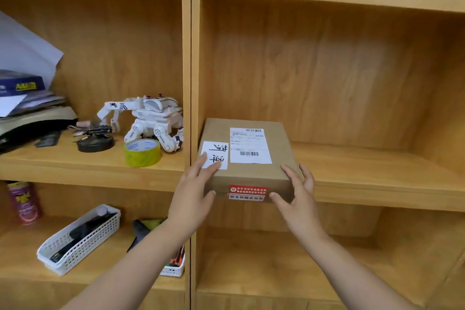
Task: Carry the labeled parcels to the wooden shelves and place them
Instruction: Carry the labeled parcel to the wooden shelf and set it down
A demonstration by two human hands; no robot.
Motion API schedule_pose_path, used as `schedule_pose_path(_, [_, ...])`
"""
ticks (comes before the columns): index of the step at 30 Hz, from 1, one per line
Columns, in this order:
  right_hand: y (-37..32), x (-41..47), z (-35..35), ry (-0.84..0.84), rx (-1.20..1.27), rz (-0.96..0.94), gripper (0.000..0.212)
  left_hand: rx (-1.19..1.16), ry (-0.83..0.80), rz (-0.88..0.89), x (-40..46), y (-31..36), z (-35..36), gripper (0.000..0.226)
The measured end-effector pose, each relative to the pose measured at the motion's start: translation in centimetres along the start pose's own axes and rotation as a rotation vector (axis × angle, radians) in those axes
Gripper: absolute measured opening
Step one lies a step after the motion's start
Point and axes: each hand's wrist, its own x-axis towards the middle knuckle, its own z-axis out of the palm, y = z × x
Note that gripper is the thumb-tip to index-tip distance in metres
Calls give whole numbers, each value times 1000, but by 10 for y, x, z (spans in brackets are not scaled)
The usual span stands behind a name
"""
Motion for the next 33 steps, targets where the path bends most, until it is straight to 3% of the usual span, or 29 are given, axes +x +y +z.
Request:
schedule_pose_path(3, [6,15,7,39,-28,-17,66,73,22,9,15,-4,6,64])
schedule_pose_path(9, [14,47,18,84,-143,-41,68,478,166,205,44,-12,19,62])
schedule_pose_path(16, [29,87,30,58,-259,-62,71,715,155,261,78,-15,31,60])
schedule_pose_path(20, [37,103,36,54,-310,-85,68,809,147,268,90,-17,37,68])
schedule_pose_path(33, [44,118,41,11,-340,-103,70,890,137,204,102,-17,48,63])
